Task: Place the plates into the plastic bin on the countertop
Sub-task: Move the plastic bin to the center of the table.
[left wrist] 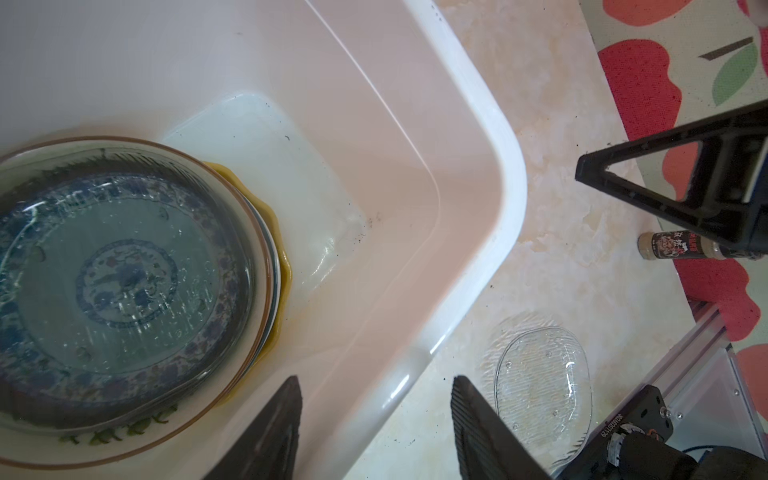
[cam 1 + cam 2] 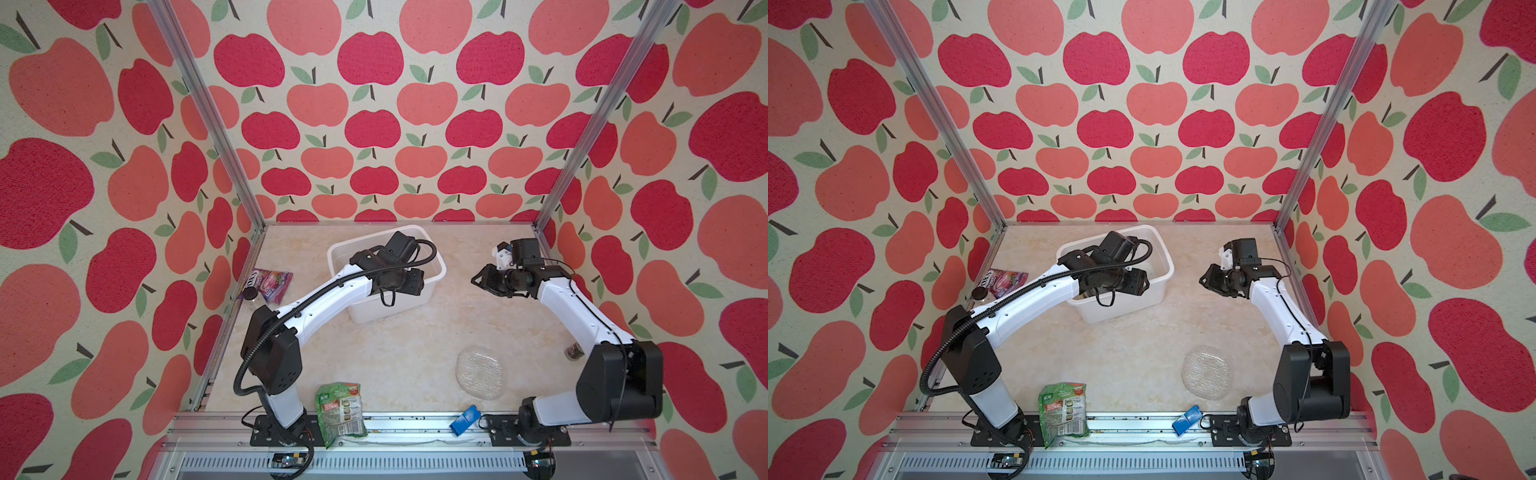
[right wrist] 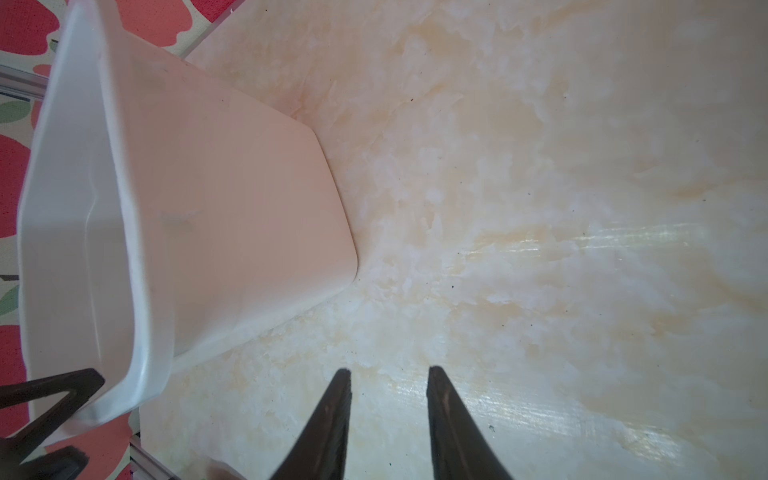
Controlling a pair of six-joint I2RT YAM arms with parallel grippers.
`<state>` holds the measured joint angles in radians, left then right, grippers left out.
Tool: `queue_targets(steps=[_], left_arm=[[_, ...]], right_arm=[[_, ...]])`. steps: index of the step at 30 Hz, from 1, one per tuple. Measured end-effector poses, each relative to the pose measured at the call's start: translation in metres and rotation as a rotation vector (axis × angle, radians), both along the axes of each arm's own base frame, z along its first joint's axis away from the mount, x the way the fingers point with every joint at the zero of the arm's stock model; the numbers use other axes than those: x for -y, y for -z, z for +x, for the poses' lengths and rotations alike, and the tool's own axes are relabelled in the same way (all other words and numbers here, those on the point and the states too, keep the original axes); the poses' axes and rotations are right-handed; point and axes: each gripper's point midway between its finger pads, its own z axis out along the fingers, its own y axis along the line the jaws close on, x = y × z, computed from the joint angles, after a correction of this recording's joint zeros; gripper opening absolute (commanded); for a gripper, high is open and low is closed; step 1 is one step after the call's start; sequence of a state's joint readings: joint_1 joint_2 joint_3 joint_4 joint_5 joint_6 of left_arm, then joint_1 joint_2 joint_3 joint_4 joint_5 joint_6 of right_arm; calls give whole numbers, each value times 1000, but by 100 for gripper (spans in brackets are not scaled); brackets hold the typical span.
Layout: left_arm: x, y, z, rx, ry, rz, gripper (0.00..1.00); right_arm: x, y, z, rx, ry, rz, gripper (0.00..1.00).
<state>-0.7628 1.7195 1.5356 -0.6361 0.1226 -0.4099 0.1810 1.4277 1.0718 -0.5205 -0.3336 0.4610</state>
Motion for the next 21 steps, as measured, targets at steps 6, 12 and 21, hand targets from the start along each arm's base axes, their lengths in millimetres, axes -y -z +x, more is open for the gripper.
queue_targets(steps=[6,12,21], left_arm=[[15,3,6,78,4,-35,63],[49,9,13,131,36,-43,63],[88,17,3,148,124,-27,64]], right_arm=[[-3,8,-12,26,-14,-1,35],[0,14,-23,19,-12,-5,35],[9,27,-31,11,10,-6,36]])
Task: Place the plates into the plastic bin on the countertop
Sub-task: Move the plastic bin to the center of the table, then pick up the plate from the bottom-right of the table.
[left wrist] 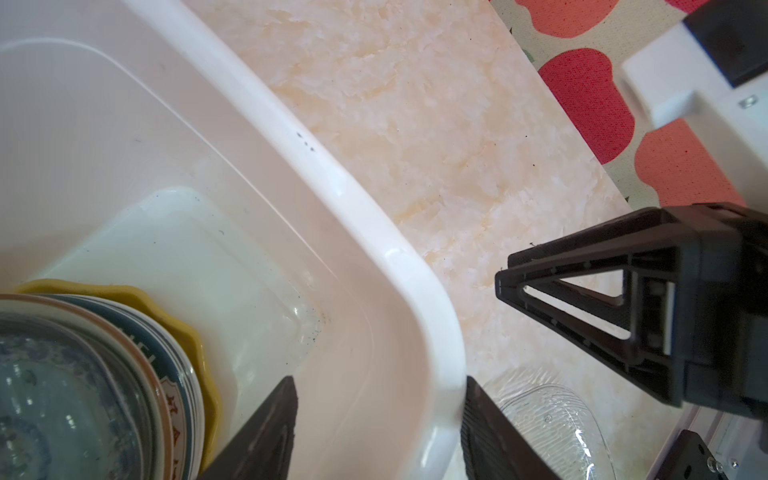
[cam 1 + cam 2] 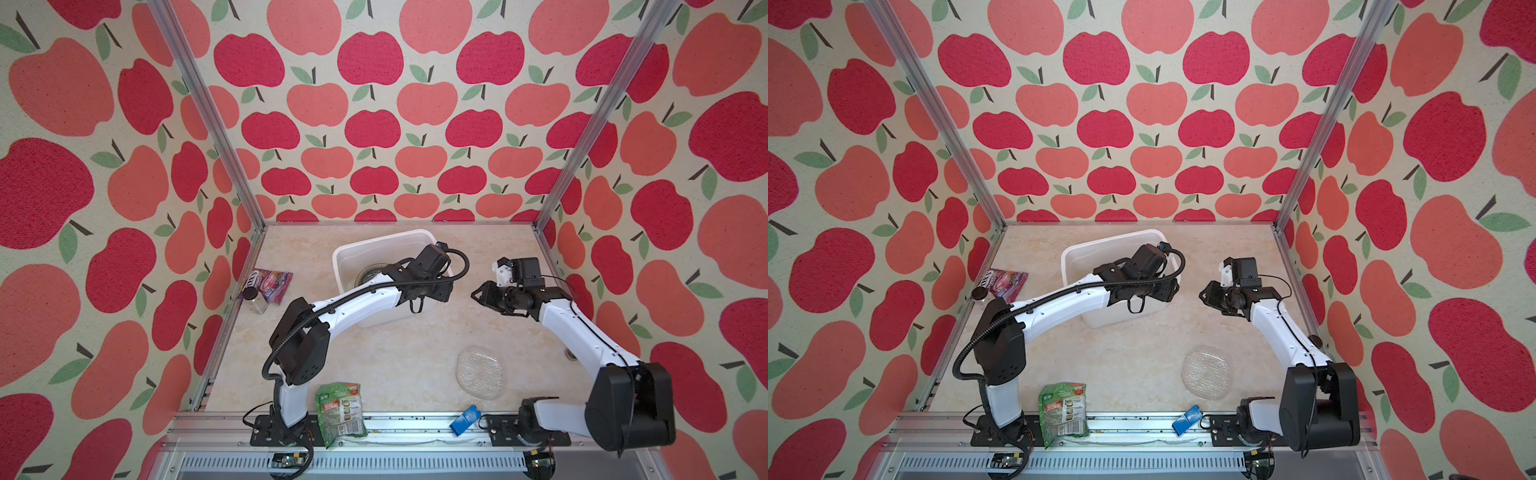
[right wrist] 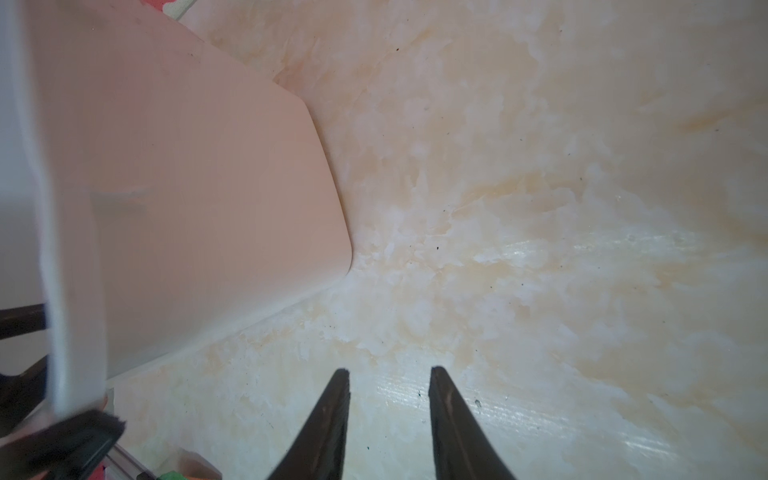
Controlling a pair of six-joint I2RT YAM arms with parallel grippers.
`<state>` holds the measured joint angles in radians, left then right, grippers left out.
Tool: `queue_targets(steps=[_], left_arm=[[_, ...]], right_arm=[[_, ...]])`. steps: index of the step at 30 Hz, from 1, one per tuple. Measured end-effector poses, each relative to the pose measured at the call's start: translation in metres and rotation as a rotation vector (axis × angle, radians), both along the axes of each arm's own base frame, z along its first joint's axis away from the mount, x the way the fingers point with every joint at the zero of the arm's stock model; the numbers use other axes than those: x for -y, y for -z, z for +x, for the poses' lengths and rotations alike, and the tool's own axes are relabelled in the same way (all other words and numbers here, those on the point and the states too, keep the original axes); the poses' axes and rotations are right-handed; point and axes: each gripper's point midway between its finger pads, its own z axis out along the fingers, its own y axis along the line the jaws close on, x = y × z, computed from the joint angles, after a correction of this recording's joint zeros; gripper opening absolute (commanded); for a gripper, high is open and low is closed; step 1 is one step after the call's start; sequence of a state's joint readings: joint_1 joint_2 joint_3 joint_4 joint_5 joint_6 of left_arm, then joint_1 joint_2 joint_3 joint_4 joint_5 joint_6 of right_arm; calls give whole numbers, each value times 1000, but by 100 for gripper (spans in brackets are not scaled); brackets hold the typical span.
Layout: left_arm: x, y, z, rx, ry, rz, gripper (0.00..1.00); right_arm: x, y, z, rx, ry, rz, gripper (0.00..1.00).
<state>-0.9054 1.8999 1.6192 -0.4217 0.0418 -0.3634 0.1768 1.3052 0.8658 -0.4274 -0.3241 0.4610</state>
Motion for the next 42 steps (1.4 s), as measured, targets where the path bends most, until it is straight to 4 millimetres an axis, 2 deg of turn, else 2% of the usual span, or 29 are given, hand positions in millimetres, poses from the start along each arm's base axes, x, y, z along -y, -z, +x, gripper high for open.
queue_targets(steps=[9,17,21,28,30,32,35,42], left_arm=[[-4,4,0,-12,20,30,67],[-32,4,-3,15,8,50,73],[-46,-13,0,78,-30,63,74],[-86,-79,40,295,-167,64,75],[-90,-95,46,334,-180,54,75],[-88,-106,46,355,-173,41,75],[-74,-116,35,374,-129,25,76],[-31,-116,-18,338,58,-11,76]], right_arm=[[1,4,0,0,10,15,36],[-3,2,2,7,7,39,36],[-4,0,4,13,11,52,36],[-5,-2,4,21,14,66,36],[-5,-3,4,25,15,66,36],[-5,-6,2,34,15,67,36],[-2,-11,1,51,20,69,36],[15,-10,-3,50,71,60,36]])
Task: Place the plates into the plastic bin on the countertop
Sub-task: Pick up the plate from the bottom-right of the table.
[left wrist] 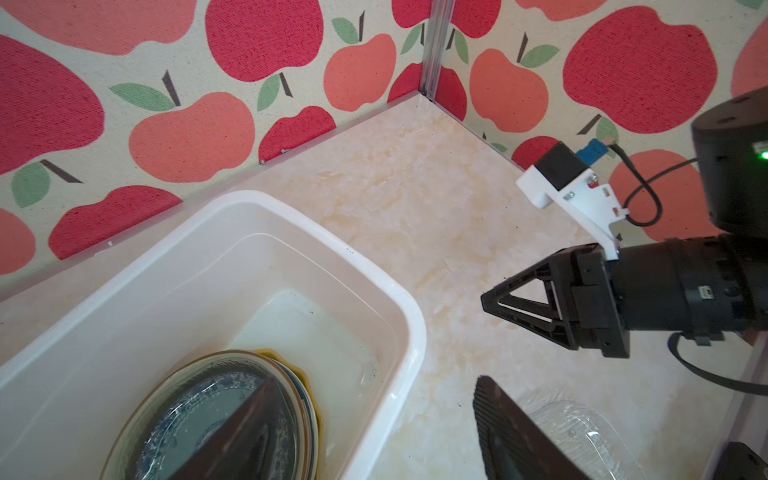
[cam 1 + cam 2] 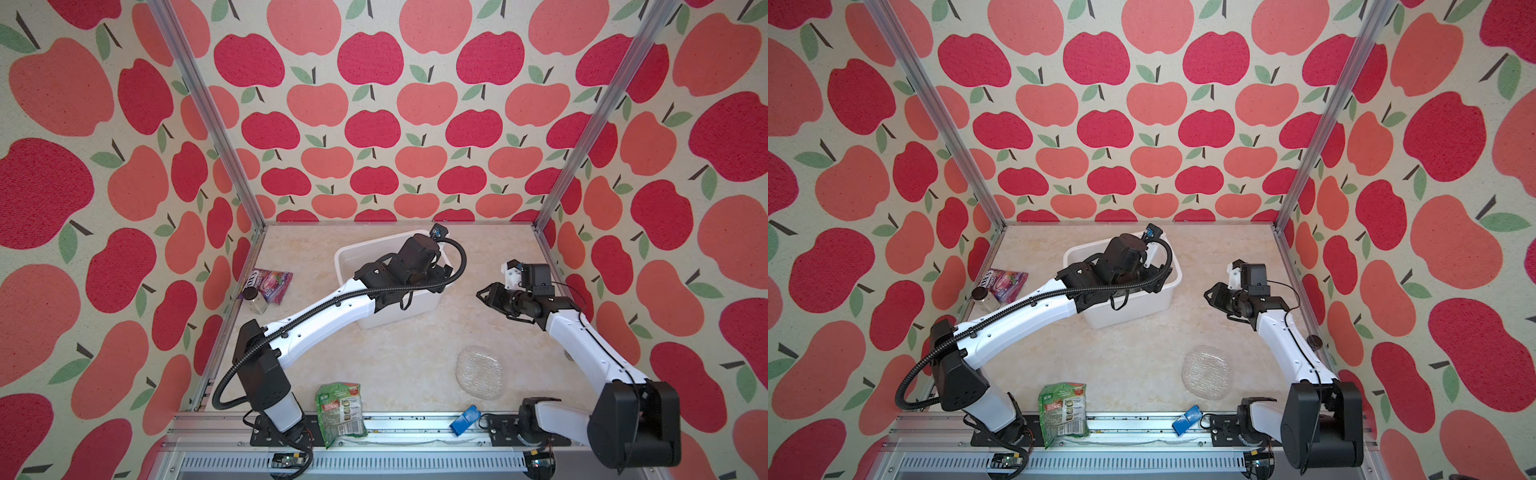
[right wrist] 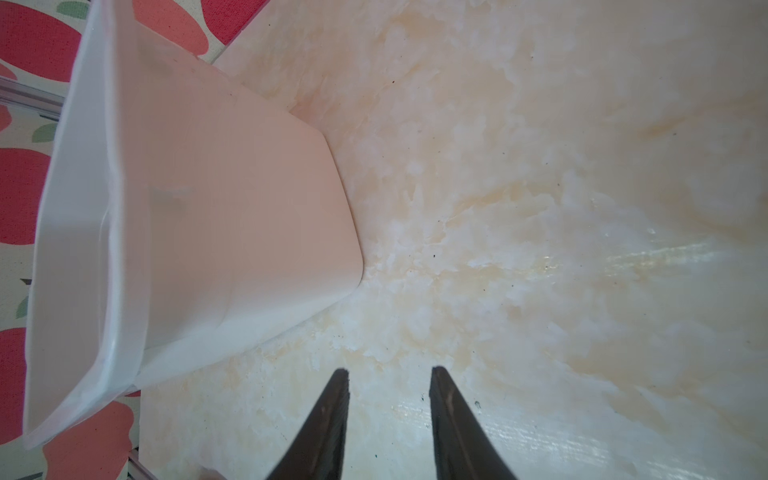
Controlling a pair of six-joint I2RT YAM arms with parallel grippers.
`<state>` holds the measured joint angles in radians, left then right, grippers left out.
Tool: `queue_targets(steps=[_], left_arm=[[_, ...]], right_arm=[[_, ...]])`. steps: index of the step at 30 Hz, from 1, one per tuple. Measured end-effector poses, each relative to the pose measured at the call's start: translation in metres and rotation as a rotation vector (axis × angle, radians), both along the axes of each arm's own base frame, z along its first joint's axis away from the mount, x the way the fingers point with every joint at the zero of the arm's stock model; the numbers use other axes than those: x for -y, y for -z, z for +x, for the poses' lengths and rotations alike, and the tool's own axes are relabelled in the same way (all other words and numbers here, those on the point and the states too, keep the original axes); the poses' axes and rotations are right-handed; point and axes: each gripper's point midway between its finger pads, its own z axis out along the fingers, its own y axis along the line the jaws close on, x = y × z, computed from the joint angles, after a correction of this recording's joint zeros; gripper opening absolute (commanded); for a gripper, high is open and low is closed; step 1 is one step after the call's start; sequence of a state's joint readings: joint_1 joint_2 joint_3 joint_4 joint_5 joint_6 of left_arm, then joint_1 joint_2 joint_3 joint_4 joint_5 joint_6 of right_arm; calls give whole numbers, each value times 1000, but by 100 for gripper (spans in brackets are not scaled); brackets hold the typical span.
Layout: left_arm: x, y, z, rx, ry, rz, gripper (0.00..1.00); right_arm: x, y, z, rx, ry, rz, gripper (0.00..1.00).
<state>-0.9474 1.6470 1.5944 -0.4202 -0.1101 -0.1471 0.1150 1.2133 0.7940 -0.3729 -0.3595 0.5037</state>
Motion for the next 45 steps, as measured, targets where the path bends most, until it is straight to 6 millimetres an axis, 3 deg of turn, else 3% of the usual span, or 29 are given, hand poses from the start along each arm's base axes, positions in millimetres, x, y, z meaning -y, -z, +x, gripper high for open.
queue_targets(steps=[7,10,18,21,30,37,45], left_arm=[[28,17,-48,-125,153,-10,74],[43,37,-66,-203,222,1,68],[59,156,-97,-524,316,205,66],[59,183,-102,-625,312,251,64],[70,201,-100,-769,314,256,57],[72,228,-114,-865,323,294,44],[82,236,-118,-903,333,304,31]], right_arm=[[14,12,-9,-34,36,-8,36],[17,14,-10,-41,47,-9,36],[21,21,-16,-57,56,-10,36],[23,25,-20,-63,58,-12,36],[25,32,-27,-78,63,-6,36],[25,32,-31,-74,61,4,36],[23,29,-35,-59,54,15,36]])
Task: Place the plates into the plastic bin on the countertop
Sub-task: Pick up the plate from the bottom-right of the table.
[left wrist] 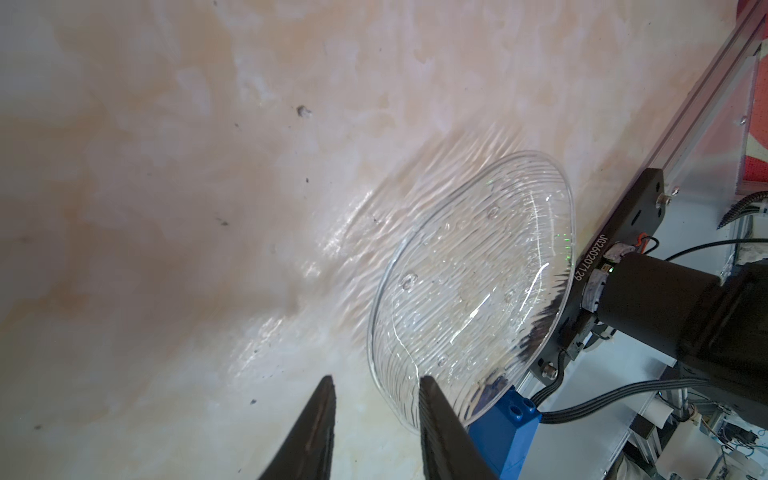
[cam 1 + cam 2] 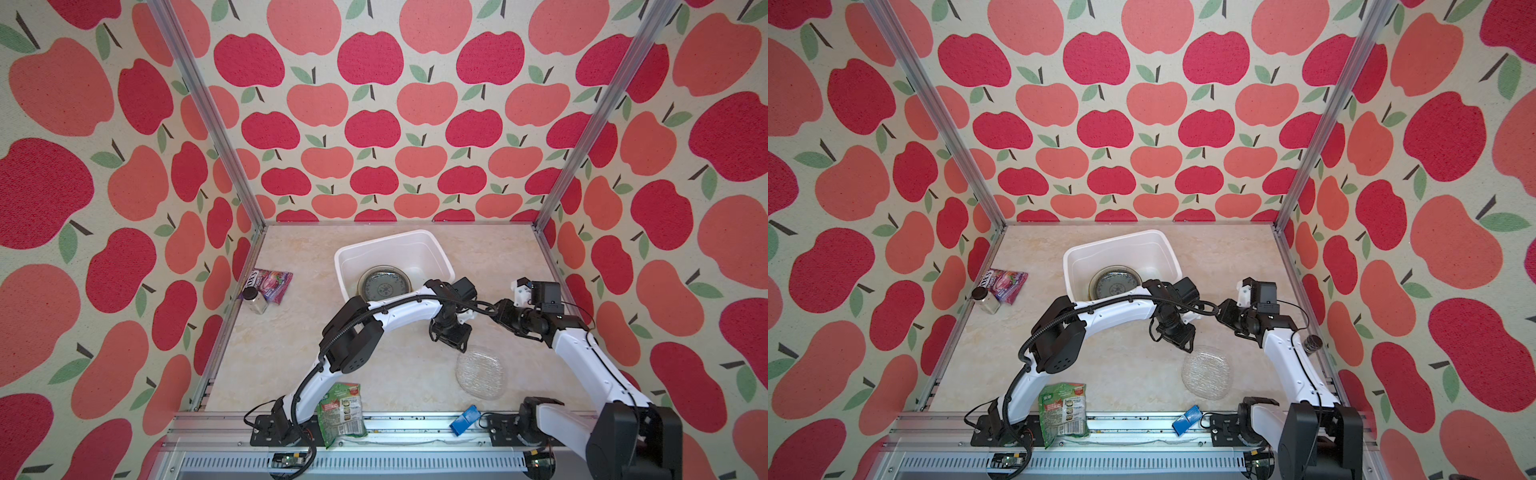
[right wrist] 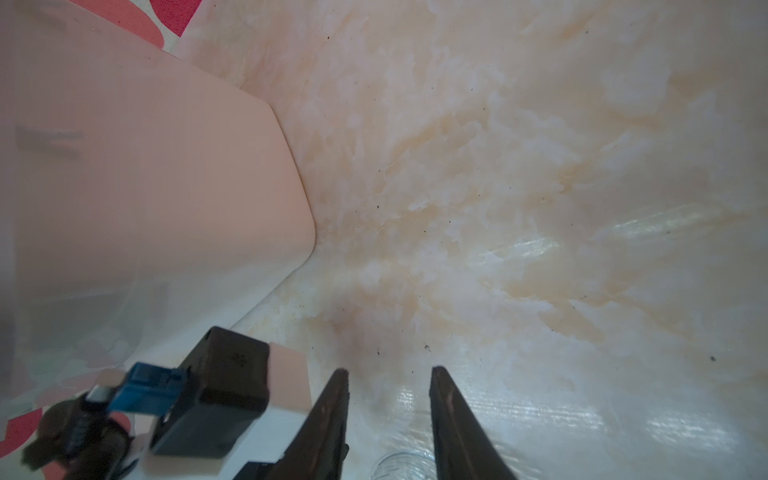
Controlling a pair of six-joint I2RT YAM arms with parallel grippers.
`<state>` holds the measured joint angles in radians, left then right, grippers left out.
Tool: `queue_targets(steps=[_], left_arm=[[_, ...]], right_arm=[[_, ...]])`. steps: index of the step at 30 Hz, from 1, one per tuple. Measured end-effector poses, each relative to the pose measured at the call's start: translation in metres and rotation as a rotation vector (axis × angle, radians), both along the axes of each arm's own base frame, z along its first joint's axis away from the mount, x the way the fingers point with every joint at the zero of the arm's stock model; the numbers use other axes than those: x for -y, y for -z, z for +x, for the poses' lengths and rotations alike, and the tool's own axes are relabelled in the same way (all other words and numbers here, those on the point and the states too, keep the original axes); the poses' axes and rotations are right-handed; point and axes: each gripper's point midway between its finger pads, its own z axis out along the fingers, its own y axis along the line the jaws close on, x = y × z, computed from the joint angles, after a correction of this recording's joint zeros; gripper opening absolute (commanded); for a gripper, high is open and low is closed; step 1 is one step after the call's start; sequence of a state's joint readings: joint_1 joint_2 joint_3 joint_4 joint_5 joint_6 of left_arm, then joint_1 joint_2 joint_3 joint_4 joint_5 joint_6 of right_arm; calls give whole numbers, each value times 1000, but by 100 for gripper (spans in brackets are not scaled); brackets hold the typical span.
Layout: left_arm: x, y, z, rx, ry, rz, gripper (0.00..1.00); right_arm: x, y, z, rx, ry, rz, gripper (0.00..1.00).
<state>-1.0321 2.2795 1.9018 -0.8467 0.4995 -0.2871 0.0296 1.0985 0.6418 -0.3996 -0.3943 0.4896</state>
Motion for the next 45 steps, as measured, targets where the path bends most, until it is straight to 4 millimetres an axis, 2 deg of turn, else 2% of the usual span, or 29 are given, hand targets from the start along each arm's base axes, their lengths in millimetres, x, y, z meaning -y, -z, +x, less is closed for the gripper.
queue_targets(steps=[10,29,37,39,40,45], left_arm=[[9,16,-7,-57,11,27,24],[13,25,-6,-90,6,68,17],[16,29,-6,-101,8,89,11],[17,28,-6,-102,11,92,6],[18,28,-6,-102,11,91,0],[16,25,0,-101,-3,90,0]], right_arm=[[3,2,-3,-9,-6,1,36],[4,12,-9,-46,-4,26,36],[4,12,-8,-45,-3,33,36],[5,11,-8,-45,0,34,36],[5,11,-8,-45,2,36,36],[10,8,-6,-32,21,39,36]])
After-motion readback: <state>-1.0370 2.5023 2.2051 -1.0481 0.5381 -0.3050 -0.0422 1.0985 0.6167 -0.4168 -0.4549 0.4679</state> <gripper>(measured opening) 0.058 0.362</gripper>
